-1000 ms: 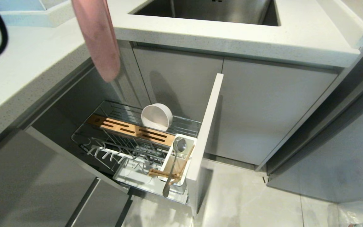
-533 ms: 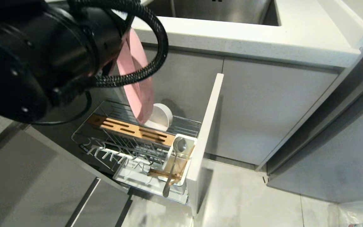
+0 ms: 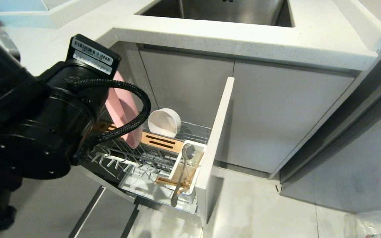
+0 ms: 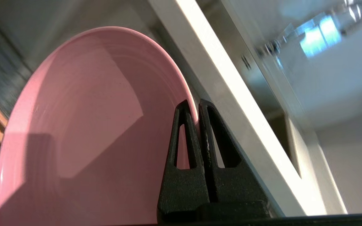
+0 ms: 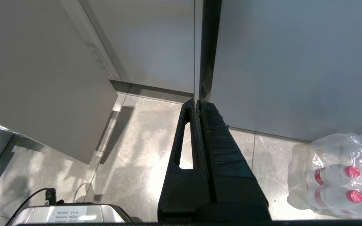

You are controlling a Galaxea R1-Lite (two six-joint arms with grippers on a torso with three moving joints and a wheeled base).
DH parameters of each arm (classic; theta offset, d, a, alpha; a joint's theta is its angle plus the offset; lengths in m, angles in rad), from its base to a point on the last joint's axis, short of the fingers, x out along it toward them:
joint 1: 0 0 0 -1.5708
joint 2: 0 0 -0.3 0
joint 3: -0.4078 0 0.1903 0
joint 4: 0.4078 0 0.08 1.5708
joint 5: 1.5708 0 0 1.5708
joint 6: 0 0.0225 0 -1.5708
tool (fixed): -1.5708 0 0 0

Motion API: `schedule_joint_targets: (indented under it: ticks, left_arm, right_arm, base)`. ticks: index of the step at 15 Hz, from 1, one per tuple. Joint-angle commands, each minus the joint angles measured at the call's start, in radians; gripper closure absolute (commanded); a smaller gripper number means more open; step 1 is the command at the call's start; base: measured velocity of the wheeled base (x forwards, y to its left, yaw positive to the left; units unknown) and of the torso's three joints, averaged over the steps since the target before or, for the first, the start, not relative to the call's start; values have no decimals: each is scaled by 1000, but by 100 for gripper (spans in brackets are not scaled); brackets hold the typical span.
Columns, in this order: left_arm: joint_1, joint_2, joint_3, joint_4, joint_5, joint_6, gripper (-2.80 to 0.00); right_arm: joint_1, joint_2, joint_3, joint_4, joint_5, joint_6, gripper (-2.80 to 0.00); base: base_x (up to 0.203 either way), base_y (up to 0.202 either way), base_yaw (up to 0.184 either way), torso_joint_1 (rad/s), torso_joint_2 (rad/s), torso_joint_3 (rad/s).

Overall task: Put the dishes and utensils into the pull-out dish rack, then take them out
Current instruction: Pick up the plate and place it in the cupboard

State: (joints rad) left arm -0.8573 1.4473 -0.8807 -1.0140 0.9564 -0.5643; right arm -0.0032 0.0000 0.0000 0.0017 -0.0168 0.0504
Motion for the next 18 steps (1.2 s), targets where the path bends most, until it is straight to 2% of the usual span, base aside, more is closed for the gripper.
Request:
schedule_joint_targets:
  ticks: [1, 4, 13, 15, 18]
  left_arm:
    - [29, 9, 34, -48, 7, -6, 0]
    - [72, 57, 47, -76, 8, -37, 0]
    - [144, 265, 55, -75, 50, -253, 0]
    - [147, 278, 54, -77, 51, -272, 0]
    - [158, 300, 52, -78, 87, -275, 0]
  right_arm:
    - [0, 0, 2, 0, 0, 0, 0]
    - [0, 0, 2, 0, 0, 0, 0]
    - [0, 0, 2, 0, 0, 0, 0]
    - [0, 0, 2, 0, 0, 0, 0]
    - [0, 0, 2, 0, 0, 0, 0]
  base:
    - [0, 0, 0, 0, 0, 0]
    - [0, 0, 0, 0, 0, 0]
    - [0, 0, 0, 0, 0, 0]
    - [0, 0, 0, 0, 0, 0]
    - [0, 0, 0, 0, 0, 0]
